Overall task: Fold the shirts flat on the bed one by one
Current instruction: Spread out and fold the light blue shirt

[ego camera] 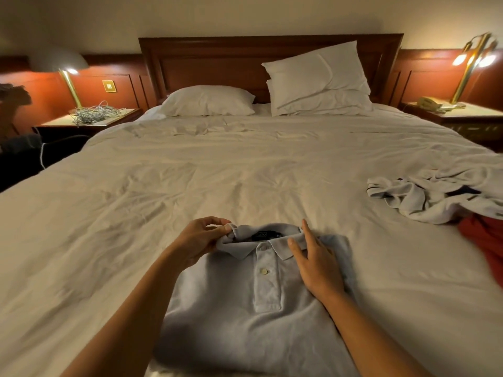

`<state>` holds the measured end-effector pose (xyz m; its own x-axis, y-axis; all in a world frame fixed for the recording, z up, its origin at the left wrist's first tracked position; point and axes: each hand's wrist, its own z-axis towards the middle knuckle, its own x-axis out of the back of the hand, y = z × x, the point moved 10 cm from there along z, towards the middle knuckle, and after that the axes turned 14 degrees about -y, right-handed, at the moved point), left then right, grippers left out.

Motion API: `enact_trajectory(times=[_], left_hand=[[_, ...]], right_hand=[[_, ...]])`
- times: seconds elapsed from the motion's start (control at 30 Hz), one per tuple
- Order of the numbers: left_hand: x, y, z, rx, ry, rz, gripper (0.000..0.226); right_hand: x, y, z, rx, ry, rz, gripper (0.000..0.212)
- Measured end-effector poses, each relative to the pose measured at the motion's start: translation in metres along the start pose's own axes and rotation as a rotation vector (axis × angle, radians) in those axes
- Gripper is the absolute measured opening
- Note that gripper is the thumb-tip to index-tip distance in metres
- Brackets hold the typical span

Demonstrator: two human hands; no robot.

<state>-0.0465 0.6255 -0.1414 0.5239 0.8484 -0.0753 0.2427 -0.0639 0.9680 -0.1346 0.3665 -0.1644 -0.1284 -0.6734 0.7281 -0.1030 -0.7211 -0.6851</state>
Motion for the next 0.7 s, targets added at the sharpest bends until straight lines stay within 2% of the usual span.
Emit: enact_trajectory(times=[0.1, 0.3, 0.4, 0.43, 0.5, 0.53, 0.63, 0.7], left_hand=[[0.001, -0.002, 0.005, 0.01, 0.01, -0.091, 0.015], [0.005, -0.03, 0.012, 0.107, 0.166, -0.539, 0.016], [0.01, -0.038, 0.012, 0.137, 0.229, -0.567, 0.019], [0.019, -0.036, 0.011, 0.121, 0.297, -0.464, 0.018], [0.033, -0.02, 0.001, 0.074, 0.456, -0.102, 0.012], [0.034, -0.008, -0.003, 0.033, 0.493, 0.078, 0.019], [0.021, 0.021, -0.007, -0.102, 0.44, 0.474, 0.041], [0.017, 0.035, -0.011, -0.138, 0.431, 0.74, 0.042]], right_hand=[[0.0, 0.0, 0.001, -0.002, 0.007, -0.005, 0.07], [-0.001, 0.0, 0.002, -0.006, -0.008, -0.023, 0.07], [-0.001, -0.001, 0.004, -0.007, -0.021, -0.03, 0.069], [-0.002, 0.0, 0.004, -0.012, -0.025, -0.032, 0.069], [-0.001, 0.002, 0.004, -0.031, -0.026, -0.029, 0.068], [-0.001, 0.003, 0.004, -0.036, -0.023, -0.022, 0.066], [0.008, -0.001, 0.008, -0.033, 0.023, 0.055, 0.051], [0.022, 0.0, 0.021, -0.072, 0.066, 0.147, 0.044]])
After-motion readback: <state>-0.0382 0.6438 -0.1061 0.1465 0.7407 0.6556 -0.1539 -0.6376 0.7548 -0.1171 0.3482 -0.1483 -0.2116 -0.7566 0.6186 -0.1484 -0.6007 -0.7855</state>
